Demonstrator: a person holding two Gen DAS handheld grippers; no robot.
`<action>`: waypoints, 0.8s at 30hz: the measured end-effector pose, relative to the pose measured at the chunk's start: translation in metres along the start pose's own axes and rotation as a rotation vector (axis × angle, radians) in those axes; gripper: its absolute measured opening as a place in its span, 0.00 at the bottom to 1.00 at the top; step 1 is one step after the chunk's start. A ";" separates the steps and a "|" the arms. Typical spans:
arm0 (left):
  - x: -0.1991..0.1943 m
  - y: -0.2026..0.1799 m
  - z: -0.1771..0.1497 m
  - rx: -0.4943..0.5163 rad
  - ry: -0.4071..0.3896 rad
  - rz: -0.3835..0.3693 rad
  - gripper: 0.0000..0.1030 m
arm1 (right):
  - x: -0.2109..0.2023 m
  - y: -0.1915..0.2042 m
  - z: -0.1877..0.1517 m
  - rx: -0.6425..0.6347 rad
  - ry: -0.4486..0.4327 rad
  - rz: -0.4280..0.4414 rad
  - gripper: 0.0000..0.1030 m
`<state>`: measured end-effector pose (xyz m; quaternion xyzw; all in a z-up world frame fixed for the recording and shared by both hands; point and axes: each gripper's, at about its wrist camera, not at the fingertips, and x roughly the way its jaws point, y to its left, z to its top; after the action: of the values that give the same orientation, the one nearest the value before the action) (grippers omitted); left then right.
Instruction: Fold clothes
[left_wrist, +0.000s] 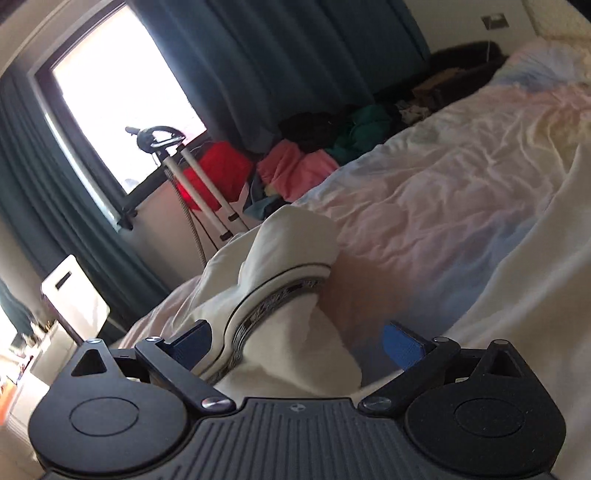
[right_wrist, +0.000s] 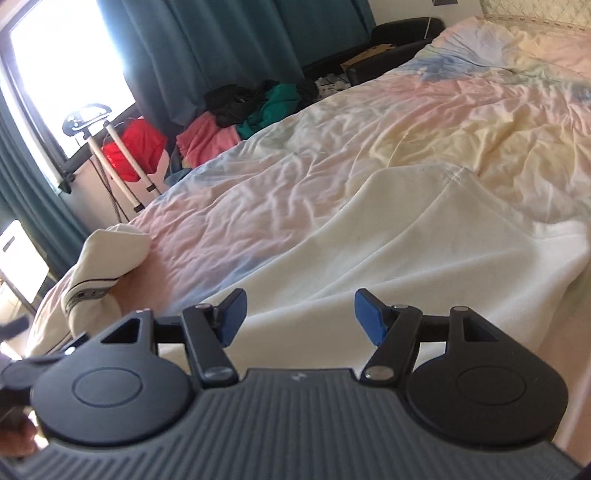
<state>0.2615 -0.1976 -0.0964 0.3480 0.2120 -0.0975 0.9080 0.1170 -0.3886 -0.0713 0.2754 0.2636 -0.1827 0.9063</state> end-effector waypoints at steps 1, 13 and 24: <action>0.018 -0.007 0.006 0.021 0.009 0.017 0.97 | 0.007 -0.001 0.000 0.002 -0.003 -0.006 0.66; 0.151 0.053 0.042 -0.272 0.082 -0.086 0.25 | 0.067 0.005 -0.008 -0.029 -0.015 -0.066 0.66; 0.175 0.253 -0.060 -0.808 0.271 0.099 0.12 | 0.068 0.019 -0.012 -0.066 -0.020 0.012 0.66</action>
<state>0.4804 0.0252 -0.0661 -0.0164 0.3337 0.0839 0.9388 0.1750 -0.3793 -0.1117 0.2452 0.2588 -0.1711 0.9185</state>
